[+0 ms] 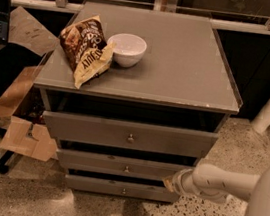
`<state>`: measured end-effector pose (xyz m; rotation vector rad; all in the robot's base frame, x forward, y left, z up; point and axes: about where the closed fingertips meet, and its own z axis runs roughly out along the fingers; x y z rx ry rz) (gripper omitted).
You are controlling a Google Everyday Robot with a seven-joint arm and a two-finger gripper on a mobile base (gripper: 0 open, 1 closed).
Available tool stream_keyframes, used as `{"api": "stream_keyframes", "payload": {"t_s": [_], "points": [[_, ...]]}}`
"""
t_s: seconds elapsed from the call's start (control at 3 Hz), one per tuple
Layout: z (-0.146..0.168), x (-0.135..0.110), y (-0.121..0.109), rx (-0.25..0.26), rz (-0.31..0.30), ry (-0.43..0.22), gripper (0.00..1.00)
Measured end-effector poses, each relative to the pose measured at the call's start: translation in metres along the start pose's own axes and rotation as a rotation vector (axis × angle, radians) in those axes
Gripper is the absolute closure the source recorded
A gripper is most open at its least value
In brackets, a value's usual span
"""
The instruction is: Close middle drawer
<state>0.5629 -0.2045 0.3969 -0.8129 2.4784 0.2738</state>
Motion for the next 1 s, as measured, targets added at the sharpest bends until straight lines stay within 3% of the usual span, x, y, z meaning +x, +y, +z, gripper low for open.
{"api": "stream_keyframes", "payload": {"t_s": [0.33, 0.67, 1.0], "points": [[-0.020, 0.036, 0.017, 0.024, 0.106, -0.007, 0.12], [-0.043, 0.073, 0.033, 0.057, 0.206, 0.017, 0.00], [-0.043, 0.073, 0.033, 0.057, 0.206, 0.017, 0.00]]}}
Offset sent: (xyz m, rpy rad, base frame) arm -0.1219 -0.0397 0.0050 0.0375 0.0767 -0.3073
